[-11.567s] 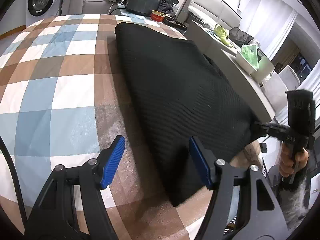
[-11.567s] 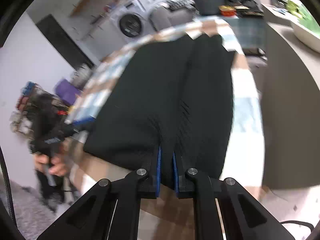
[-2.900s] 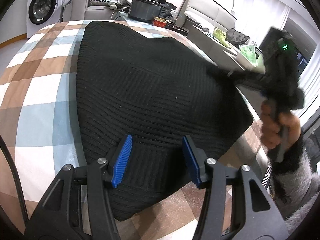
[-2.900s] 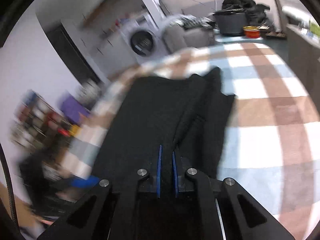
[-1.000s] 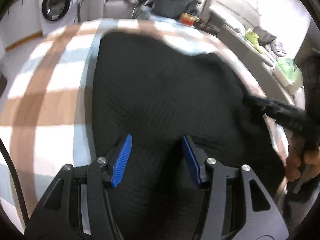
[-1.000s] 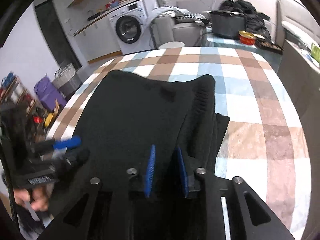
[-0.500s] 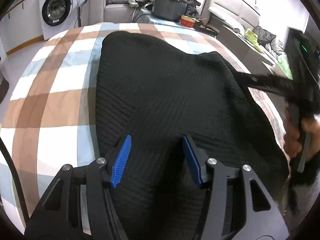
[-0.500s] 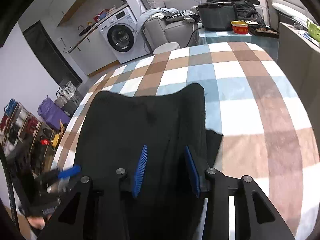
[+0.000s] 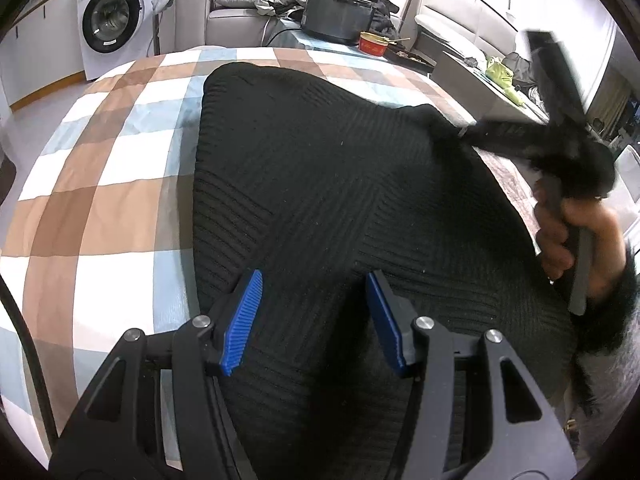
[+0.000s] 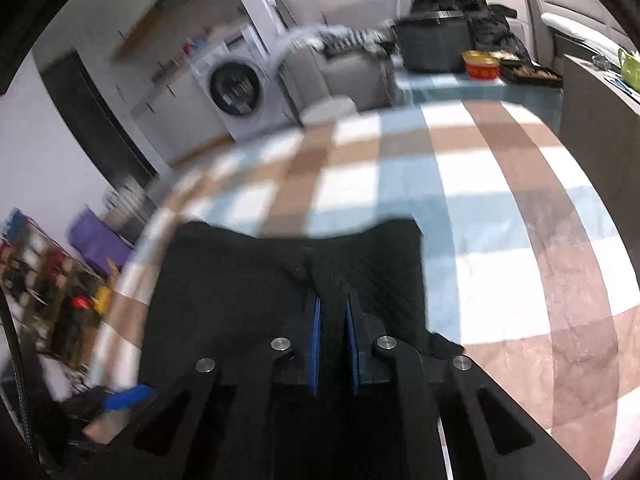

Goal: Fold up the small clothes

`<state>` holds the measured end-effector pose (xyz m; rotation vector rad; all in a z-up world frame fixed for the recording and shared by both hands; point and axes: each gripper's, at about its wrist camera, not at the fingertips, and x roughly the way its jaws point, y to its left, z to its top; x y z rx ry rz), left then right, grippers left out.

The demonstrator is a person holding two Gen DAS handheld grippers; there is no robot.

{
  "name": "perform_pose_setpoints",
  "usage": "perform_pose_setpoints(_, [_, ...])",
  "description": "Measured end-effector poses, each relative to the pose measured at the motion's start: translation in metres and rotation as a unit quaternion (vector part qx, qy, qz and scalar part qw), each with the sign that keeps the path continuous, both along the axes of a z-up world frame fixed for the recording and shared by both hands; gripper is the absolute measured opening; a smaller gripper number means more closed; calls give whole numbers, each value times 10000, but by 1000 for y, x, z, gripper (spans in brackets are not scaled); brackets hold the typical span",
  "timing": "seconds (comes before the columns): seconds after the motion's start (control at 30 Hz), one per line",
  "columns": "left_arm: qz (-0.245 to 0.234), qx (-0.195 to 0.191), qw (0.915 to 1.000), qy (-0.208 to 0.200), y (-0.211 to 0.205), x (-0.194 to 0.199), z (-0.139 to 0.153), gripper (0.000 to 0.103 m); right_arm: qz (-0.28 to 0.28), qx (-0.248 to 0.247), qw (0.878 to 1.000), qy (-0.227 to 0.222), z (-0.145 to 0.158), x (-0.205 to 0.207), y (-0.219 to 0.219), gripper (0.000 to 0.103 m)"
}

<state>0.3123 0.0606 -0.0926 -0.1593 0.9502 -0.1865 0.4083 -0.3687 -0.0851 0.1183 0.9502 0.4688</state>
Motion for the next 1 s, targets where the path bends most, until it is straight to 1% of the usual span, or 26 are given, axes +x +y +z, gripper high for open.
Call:
perform_pose_setpoints(0.03, [25, 4, 10000, 15, 1, 0, 1, 51, 25, -203, 9996, 218, -9, 6, 2, 16])
perform_pose_setpoints(0.07, [46, 2, 10000, 33, 2, -1, 1, 51, 40, -167, 9996, 233, -9, 6, 1, 16])
perform_pose_setpoints(0.1, [84, 9, 9999, 69, 3, -4, 4, 51, 20, -34, 9999, 158, -3, -3, -5, 20])
perform_pose_setpoints(0.13, [103, 10, 9999, 76, 4, -7, 5, 51, 55, 75, 9998, 161, 3, -2, -9, 25])
perform_pose_setpoints(0.17, [119, -2, 9999, 53, 6, -14, 8, 51, 175, 288, 9992, 214, 9, -13, -17, 27])
perform_pose_setpoints(0.23, [144, -66, 9999, -23, 8, -27, 14, 51, 411, 665, 9965, 305, 19, -35, -35, 37])
perform_pose_setpoints(0.27, [184, -127, 9997, -64, 10, -36, 18, 51, 510, 745, 9954, 322, 22, -37, -41, 38])
perform_pose_setpoints(0.3, [219, -168, 9996, -104, 12, -44, 20, 51, 660, 814, 9939, 334, 24, -50, -47, 38])
perform_pose_setpoints(0.4, [235, -61, 9995, -209, 8, -68, 23, 51, 908, 981, 9903, 372, 24, -97, -66, 39])
perform_pose_setpoints(0.5, [82, 24, 9998, -191, -3, -88, 19, 51, 769, 960, 9909, 542, 13, -136, -80, 39])
perform_pose_setpoints(0.6, [-3, 12, 9999, -145, -10, -102, 14, 51, 627, 1095, 9897, 676, 2, -154, -88, 39])
perform_pose_setpoints(0.67, [17, -4, 9999, -132, -11, -112, 11, 51, 612, 1199, 9884, 702, -4, -155, -90, 39])
perform_pose_setpoints(0.7, [47, -45, 9999, -136, -9, -116, 11, 51, 601, 1187, 9888, 673, -4, -160, -89, 38])
perform_pose_setpoints(0.73, [65, -74, 9999, -141, -8, -119, 11, 51, 596, 1142, 9895, 650, -5, -160, -88, 33])
perform_pose_setpoints(0.77, [77, -84, 9998, -144, -8, -121, 11, 51, 635, 1124, 9898, 609, -3, -161, -85, 25])
perform_pose_setpoints(0.8, [108, -80, 9998, -157, -7, -125, 12, 51, 705, 1203, 9888, 537, 2, -163, -83, 12])
perform_pose_setpoints(0.83, [144, -79, 9997, -176, -5, -128, 13, 51, 716, 1244, 9886, 445, 4, -158, -81, 12])
perform_pose_setpoints(0.87, [161, -85, 9996, -192, -3, -131, 14, 51, 739, 1251, 9890, 291, 12, -164, -80, 11])
perform_pose_setpoints(0.93, [211, -93, 9995, -192, 0, -134, 14, 51, 762, 1123, 9901, 360, 10, -163, -78, 11])
perform_pose_setpoints(0.97, [246, -110, 9995, -173, 3, -136, 13, 51, 719, 931, 9921, 444, 4, -163, -76, 11])
perform_pose_setpoints(1.0, [286, -134, 9994, -137, 6, -137, 11, 51, 650, 600, 9946, 551, -4, -163, -73, 11])
